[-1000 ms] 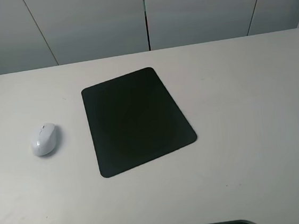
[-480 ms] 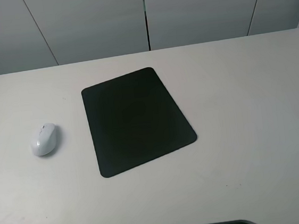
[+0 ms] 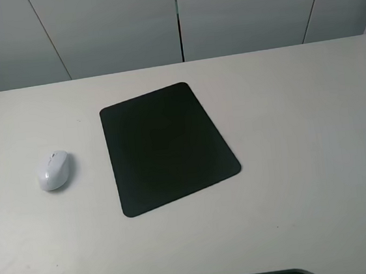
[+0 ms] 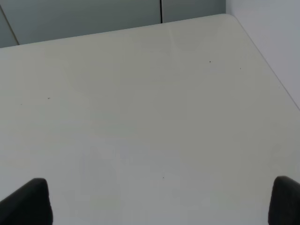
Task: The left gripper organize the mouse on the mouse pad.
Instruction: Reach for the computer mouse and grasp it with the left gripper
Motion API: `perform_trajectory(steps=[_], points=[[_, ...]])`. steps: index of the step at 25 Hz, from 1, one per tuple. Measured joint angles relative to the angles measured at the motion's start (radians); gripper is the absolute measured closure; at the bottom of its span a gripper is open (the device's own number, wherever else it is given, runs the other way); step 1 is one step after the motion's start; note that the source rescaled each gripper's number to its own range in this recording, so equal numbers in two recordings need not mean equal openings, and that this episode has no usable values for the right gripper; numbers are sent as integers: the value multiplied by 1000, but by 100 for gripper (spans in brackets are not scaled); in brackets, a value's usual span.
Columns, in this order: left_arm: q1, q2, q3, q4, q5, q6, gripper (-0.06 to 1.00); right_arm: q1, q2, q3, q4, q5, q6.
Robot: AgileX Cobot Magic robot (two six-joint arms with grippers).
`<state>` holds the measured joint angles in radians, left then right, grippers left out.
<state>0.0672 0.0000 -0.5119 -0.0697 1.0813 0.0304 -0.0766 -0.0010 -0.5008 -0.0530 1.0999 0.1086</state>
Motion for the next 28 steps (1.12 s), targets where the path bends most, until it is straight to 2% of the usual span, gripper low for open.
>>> perform_trajectory(steps=[15,28], points=[[0,39,0,0,0,0,-3,0,0,0,0,0,0],[0,439,-215,0,25,0,-3,0,0,0,0,0,0]])
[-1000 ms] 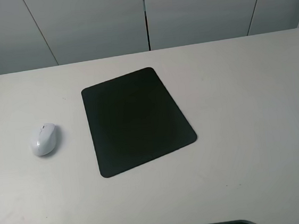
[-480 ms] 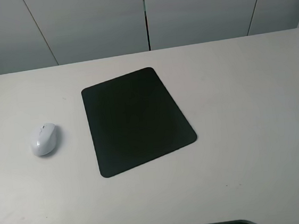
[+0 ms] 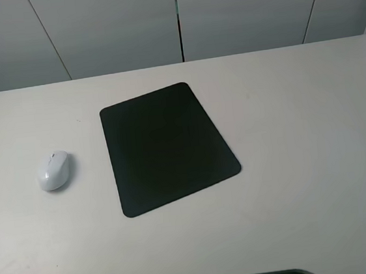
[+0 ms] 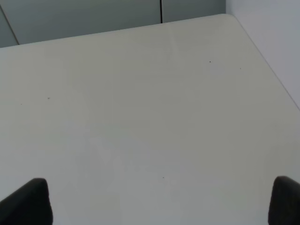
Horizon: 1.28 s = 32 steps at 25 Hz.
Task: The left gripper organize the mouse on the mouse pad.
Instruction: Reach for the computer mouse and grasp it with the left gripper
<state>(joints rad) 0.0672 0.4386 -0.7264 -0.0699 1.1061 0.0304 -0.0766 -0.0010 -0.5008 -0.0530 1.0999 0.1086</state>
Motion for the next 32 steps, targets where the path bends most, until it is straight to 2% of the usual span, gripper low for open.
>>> perform_trajectory(steps=[8,21,32], points=[[0,325,-31,-7,-1,-20,-3,0,0,0,-2,0,0],[0,761,-31,-12,-244,-50,-3,0,0,0,-6,0,0],[0,1056,-32,-12,-387,-51,-3,0,0,0,-6,0,0]])
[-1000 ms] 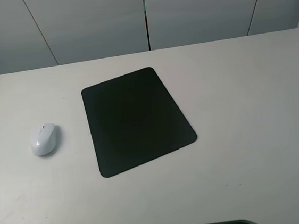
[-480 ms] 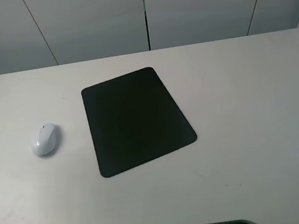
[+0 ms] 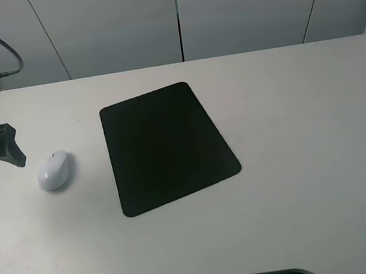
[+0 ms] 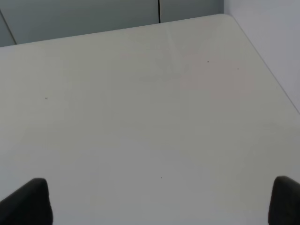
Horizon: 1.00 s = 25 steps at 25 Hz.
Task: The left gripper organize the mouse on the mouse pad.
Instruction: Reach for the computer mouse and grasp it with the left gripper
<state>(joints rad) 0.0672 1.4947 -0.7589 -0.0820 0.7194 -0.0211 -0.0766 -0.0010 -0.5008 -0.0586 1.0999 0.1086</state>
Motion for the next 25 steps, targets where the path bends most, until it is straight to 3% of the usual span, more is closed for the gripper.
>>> perform_trajectory(steps=[6,12,14,19,25], points=[[0,104,0,-38,-106,21,-3,0,0,0,0,0,0],[0,140,0,-249,-158,213,-3,0,0,0,0,0,0],[0,140,0,-287,-177,254,-3,0,0,0,0,0,0],[0,143,-17,-291,-184,279,-3,0,0,0,0,0,0],[-42,200,-92,-283,-89,276,-3,0,0,0,0,0,0]])
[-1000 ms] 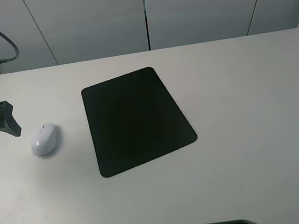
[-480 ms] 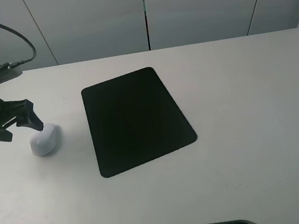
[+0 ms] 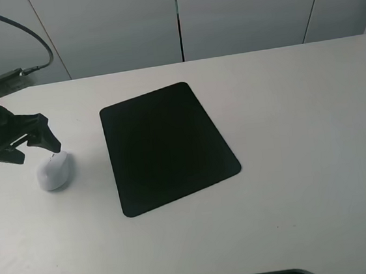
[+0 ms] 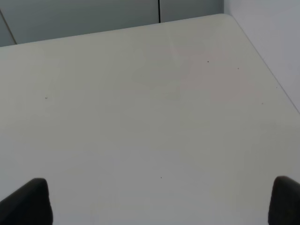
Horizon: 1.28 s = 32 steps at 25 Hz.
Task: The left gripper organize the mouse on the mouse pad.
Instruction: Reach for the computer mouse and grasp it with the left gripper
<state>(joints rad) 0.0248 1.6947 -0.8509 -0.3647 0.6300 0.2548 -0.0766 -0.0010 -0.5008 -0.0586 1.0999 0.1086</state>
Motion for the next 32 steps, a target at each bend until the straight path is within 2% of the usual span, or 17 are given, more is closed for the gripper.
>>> perform_trajectory(steps=[3,7,15,20,32], points=[[-29,54,-42,31,27,-36,-3,0,0,0,0,0,0],[-41,93,-95,127,56,-131,-3,0,0,0,0,0,0],[-43,123,-102,246,111,-219,-3,0,0,0,0,0,0],[-54,164,-102,258,118,-245,-3,0,0,0,0,0,0],[-67,225,-102,250,51,-255,-3,0,0,0,0,0,0]])
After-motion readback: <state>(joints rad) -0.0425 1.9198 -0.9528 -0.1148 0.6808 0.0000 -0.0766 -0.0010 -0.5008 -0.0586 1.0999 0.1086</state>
